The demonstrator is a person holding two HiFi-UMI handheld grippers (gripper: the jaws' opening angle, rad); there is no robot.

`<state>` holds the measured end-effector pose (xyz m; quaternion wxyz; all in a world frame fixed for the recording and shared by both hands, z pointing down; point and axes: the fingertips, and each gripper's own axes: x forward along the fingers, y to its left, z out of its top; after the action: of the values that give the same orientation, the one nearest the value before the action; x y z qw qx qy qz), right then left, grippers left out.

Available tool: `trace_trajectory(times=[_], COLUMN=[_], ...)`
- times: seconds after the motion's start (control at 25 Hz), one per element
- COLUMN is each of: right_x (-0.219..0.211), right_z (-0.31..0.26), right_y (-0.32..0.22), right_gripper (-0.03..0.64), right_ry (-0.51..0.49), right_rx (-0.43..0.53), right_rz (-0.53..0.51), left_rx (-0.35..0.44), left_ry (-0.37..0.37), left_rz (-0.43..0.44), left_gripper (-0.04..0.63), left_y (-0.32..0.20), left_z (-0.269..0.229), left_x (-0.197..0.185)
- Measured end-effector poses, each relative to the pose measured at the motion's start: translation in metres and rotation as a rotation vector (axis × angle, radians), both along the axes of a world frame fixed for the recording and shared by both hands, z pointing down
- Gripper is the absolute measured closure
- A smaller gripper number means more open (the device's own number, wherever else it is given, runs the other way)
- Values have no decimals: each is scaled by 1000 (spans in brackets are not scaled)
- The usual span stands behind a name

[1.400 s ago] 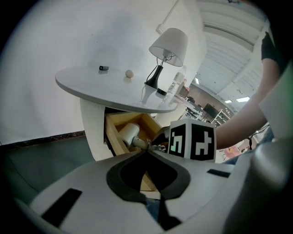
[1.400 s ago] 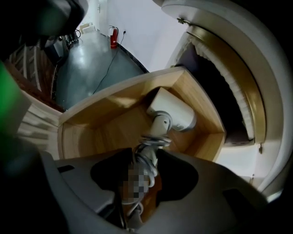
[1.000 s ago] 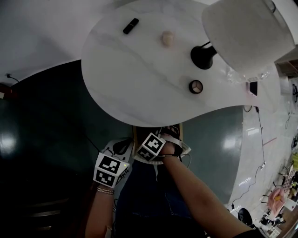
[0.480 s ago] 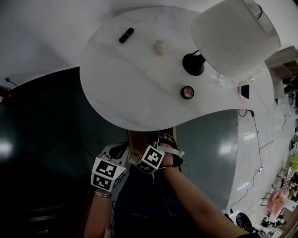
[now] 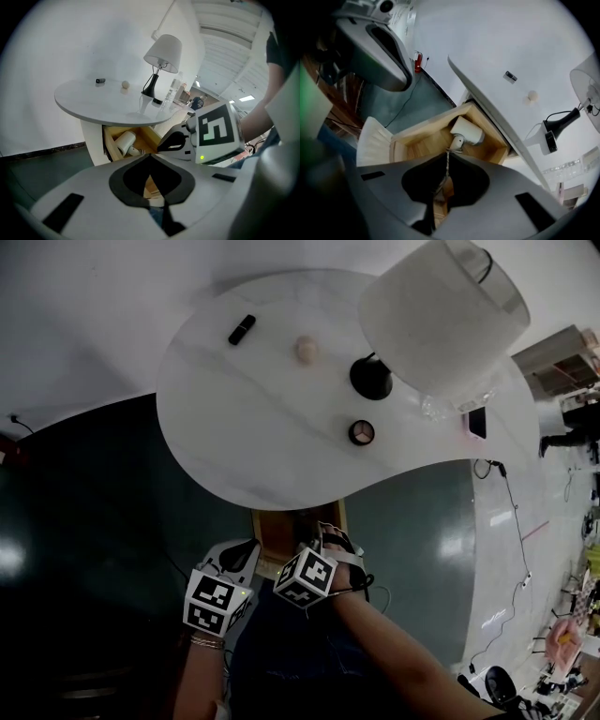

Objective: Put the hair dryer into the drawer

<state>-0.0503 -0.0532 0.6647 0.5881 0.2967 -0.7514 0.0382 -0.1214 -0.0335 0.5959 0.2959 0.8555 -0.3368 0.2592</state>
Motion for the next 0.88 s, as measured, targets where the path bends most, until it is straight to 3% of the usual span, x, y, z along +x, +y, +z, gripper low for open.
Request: trace_trajectory(times=[0.4, 0.88], right_x=[-23, -24], right_z=[-61, -139], right_y=[11, 11], right_gripper=[595, 597], right_ry=[-202, -432], right_rx=[-8, -19], right_rz=[-12, 92], left_rx=[44, 95], left_ry=[23, 64], left_rz=[29, 57], left_gripper=[580, 580], left_y=[8, 14], left_z=[-27, -79], left_x=[4, 7])
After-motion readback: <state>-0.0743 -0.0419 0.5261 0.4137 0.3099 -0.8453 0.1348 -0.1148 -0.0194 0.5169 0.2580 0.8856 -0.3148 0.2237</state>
